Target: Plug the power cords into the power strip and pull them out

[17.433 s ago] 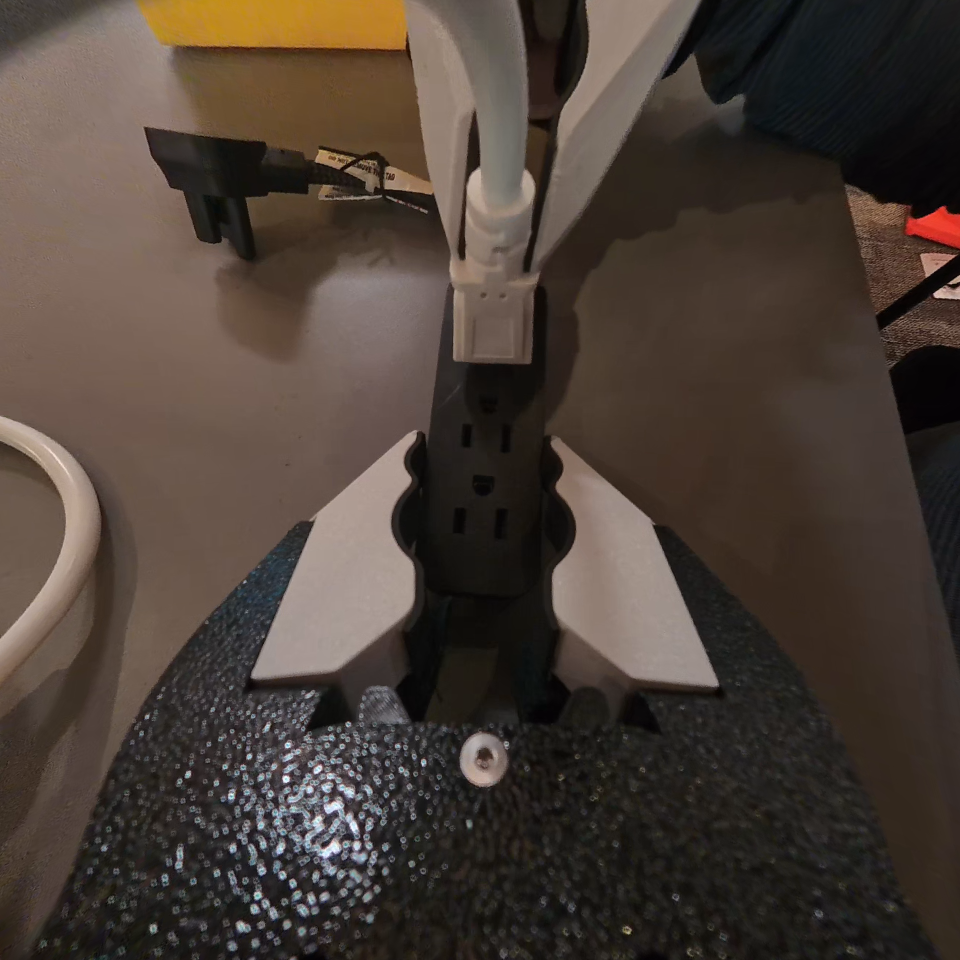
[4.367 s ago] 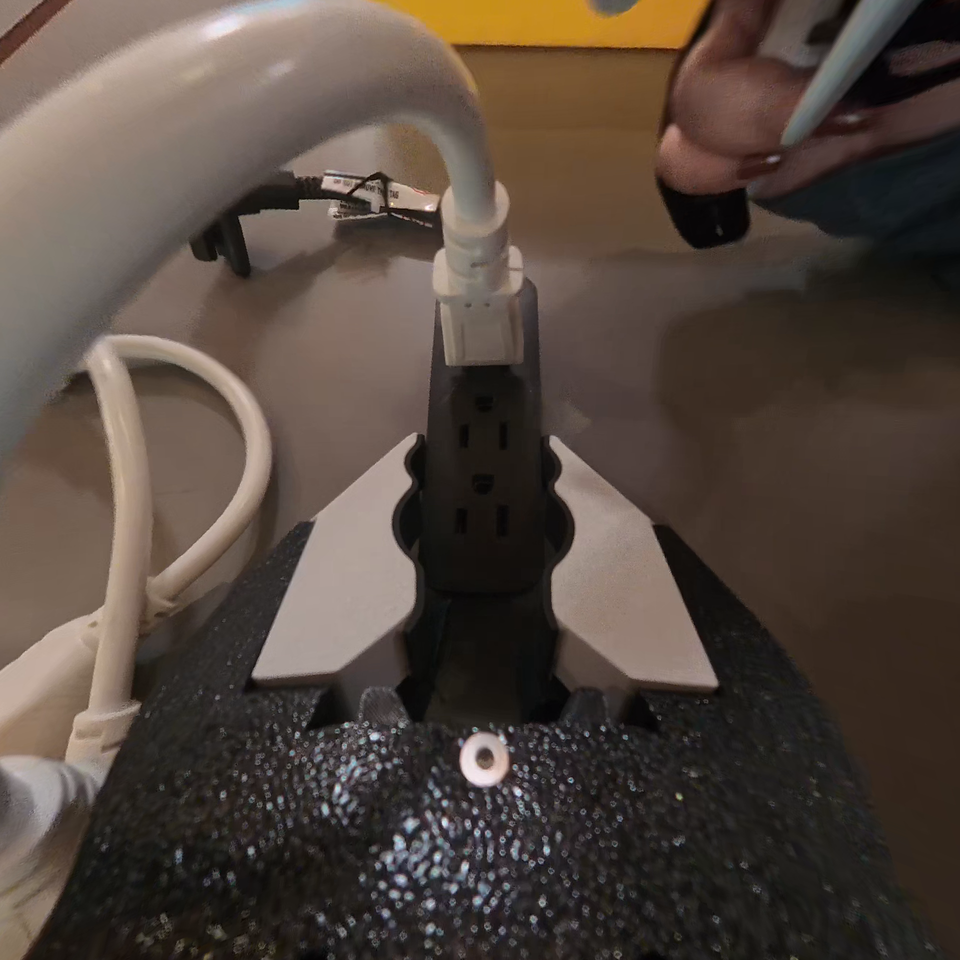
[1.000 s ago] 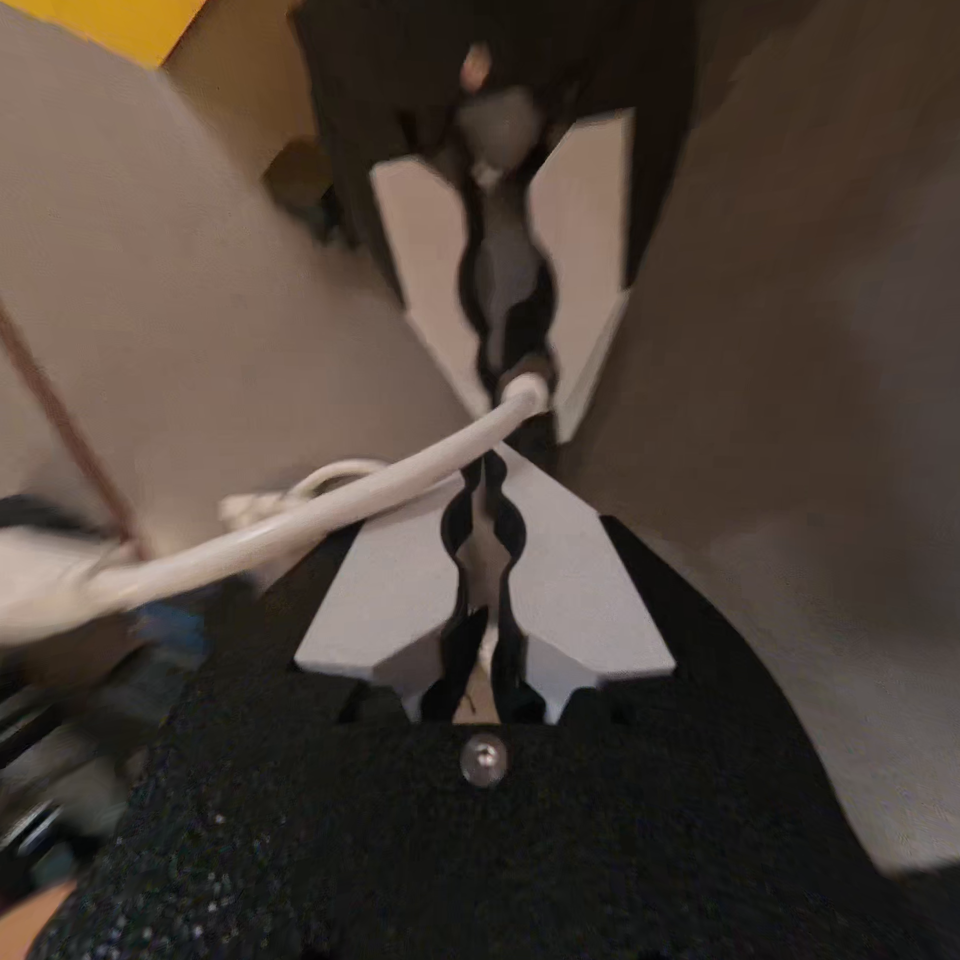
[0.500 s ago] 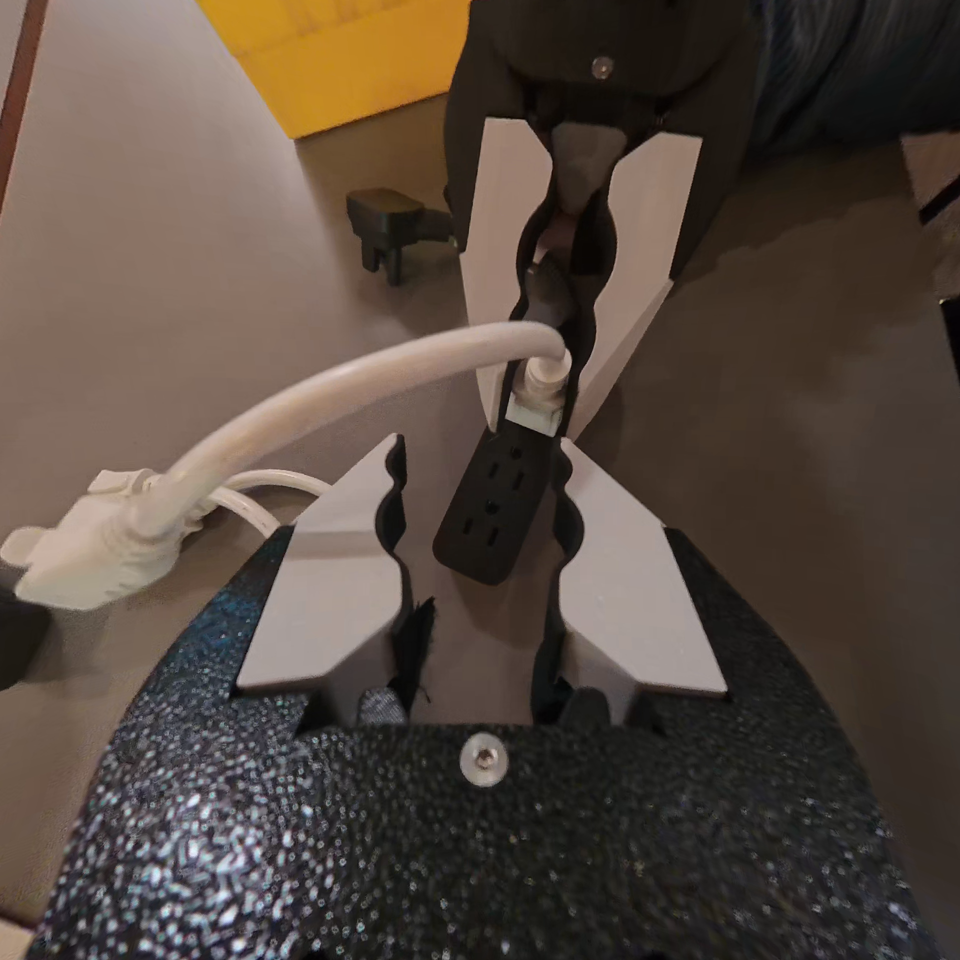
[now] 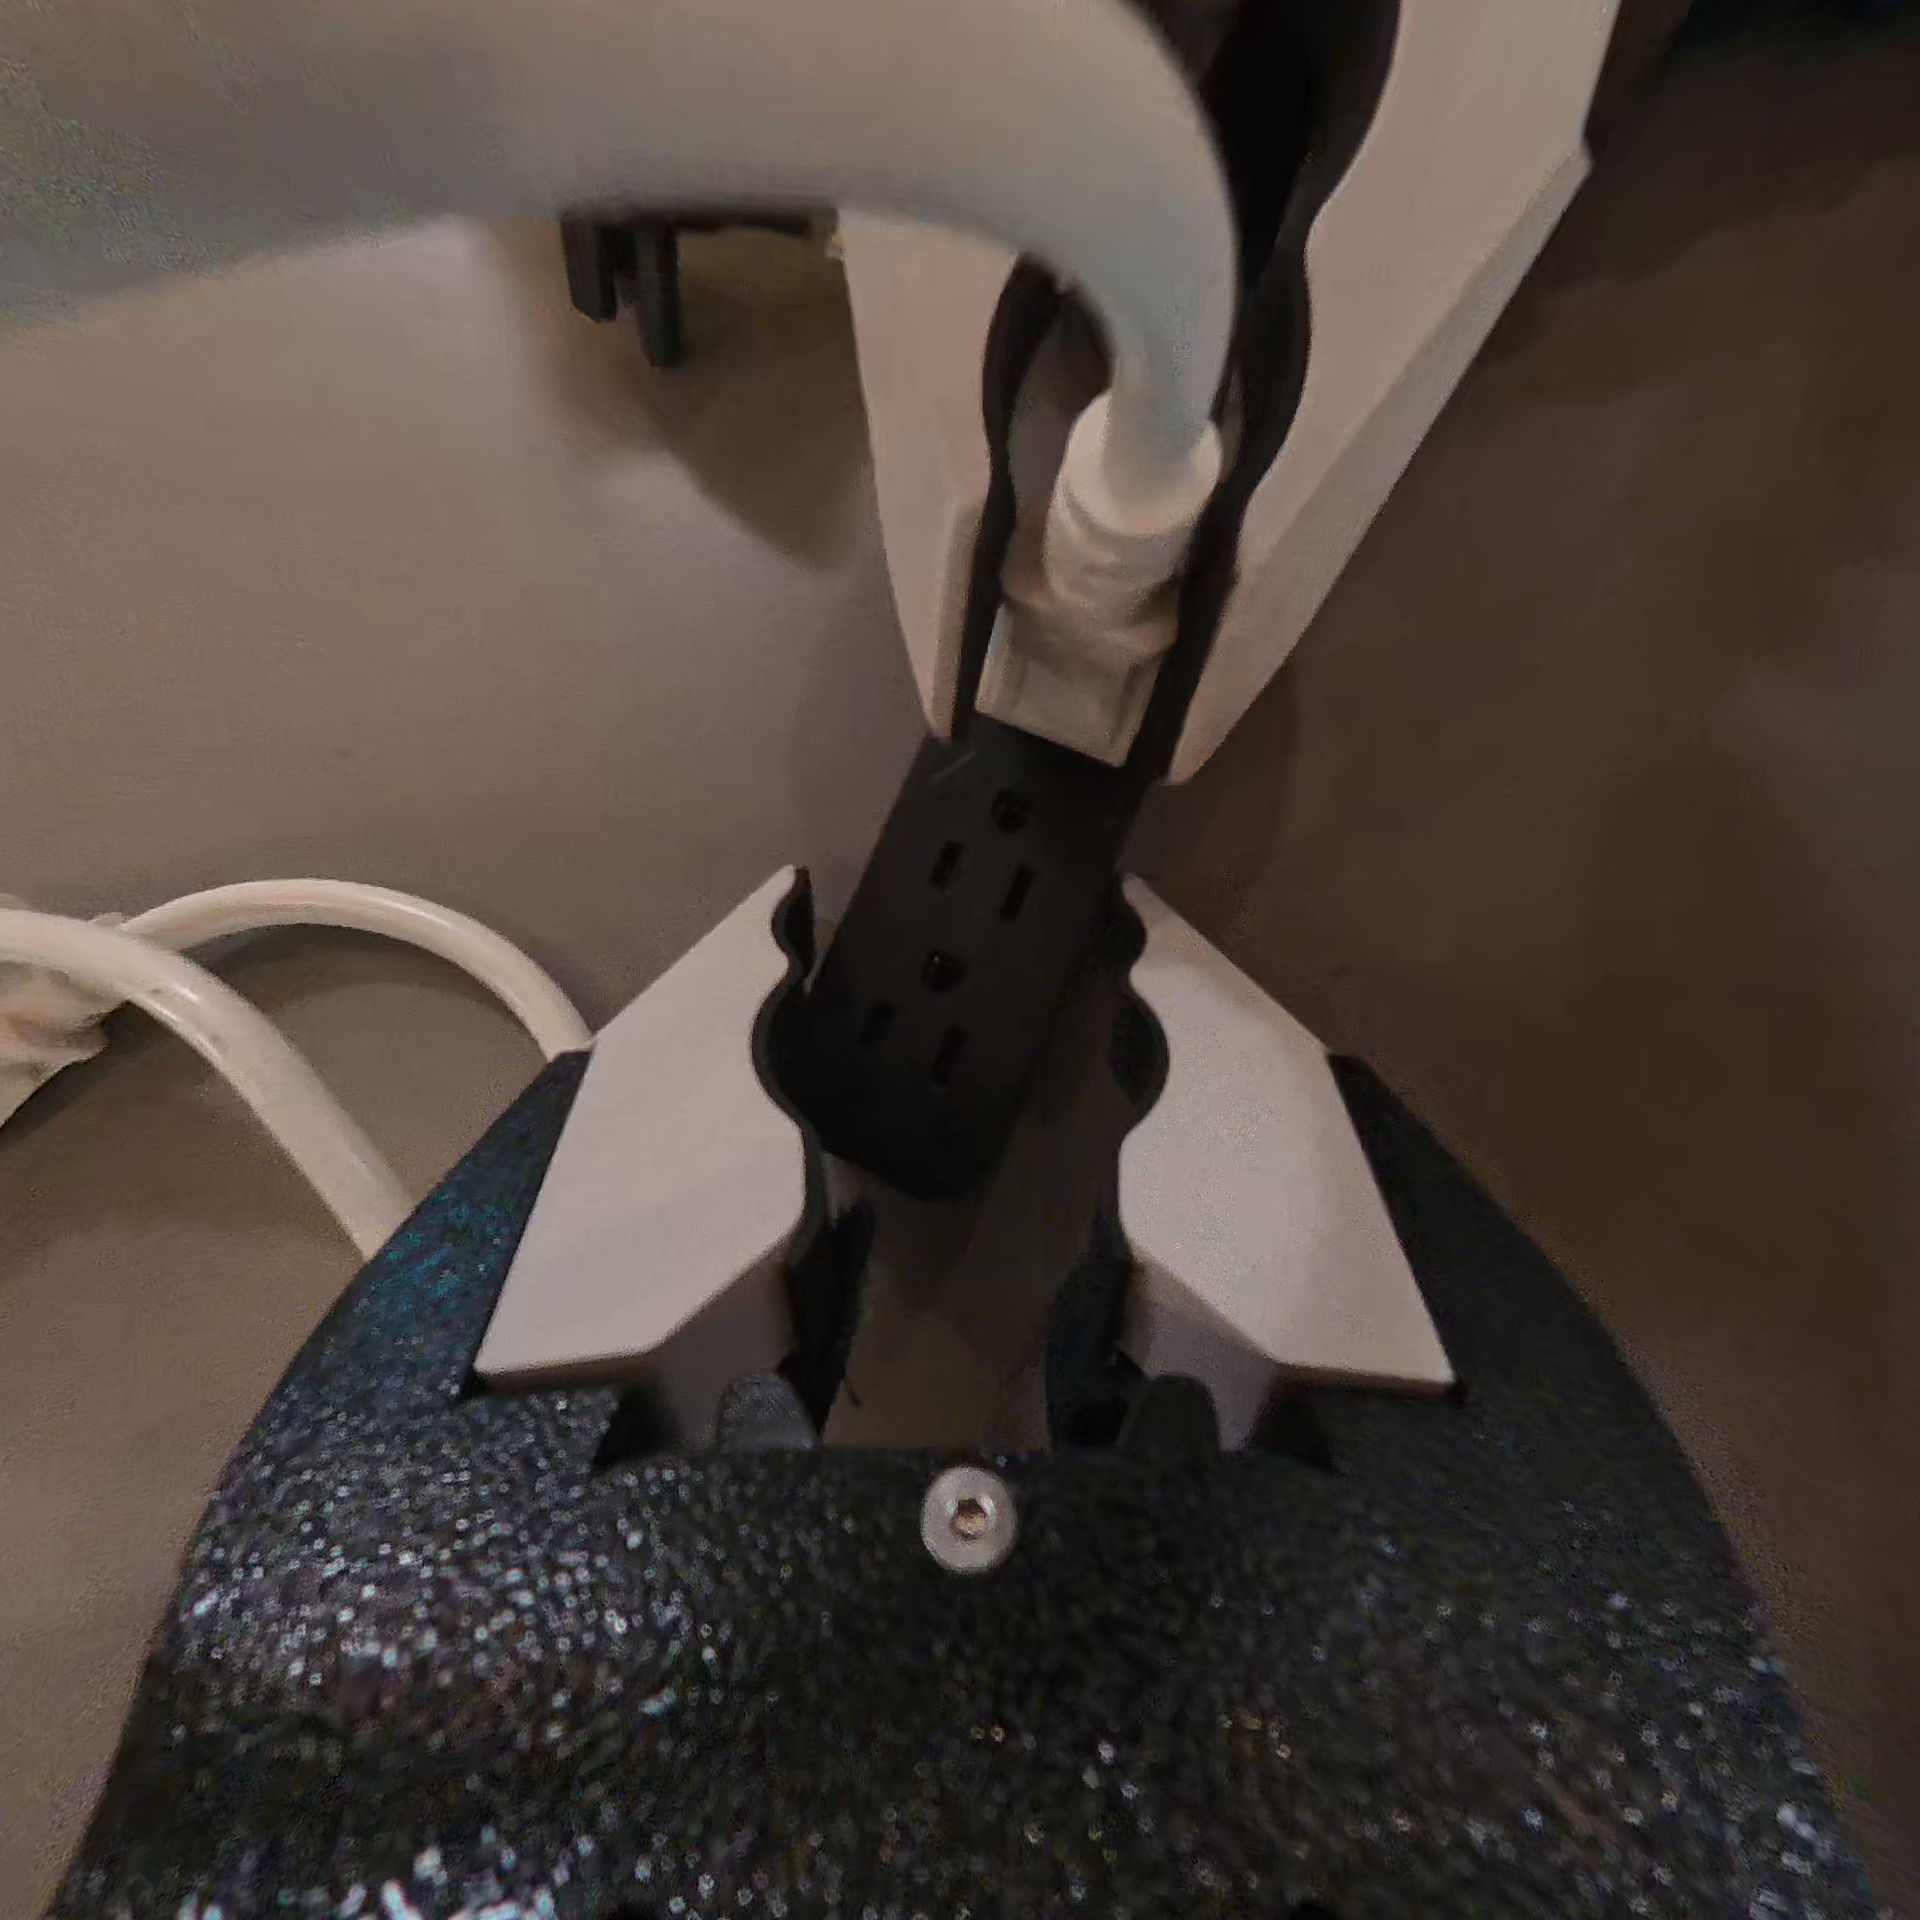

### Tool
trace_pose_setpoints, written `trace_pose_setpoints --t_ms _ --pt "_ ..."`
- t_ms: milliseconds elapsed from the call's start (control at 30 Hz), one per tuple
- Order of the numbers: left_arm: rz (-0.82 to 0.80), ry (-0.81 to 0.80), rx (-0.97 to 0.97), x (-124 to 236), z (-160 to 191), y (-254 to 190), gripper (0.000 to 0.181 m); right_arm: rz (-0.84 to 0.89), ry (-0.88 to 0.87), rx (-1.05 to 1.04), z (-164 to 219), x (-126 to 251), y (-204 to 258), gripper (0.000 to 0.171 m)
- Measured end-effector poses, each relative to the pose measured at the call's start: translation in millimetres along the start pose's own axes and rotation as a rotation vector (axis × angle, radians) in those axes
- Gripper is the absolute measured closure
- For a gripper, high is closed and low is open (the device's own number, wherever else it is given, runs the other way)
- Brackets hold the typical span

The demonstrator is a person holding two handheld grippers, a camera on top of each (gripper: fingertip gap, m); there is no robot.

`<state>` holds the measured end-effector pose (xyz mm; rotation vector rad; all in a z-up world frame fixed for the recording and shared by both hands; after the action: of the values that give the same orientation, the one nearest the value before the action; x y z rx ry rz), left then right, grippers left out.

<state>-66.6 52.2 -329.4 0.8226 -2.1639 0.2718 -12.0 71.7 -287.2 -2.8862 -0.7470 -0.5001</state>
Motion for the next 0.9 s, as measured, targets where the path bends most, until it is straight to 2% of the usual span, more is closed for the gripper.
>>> trace_pose_setpoints --t_ms 67,900 --pt "0.046 -0.013 0.045 -0.8 2.3 0.1 0.127 -0.003 -0.006 0.007 0.6 1.3 0.8 0.148" --pt "0.071 -0.072 0.021 -1.0 3.6 -3.3 0.133 0.039 -0.010 -0.042 -1.9 -3.1 2.2 0.148"
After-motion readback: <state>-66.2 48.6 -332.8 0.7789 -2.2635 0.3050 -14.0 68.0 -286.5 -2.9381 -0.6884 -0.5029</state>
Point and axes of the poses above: each gripper's, where its closed fingertips meet, x back along the fingers, z out of its underside, y = z × x across the jaws, the point moved 4 cm from there along x, back along the fingers, and after that the axes turned 2 degrees about -z, right-handed, at the moved point
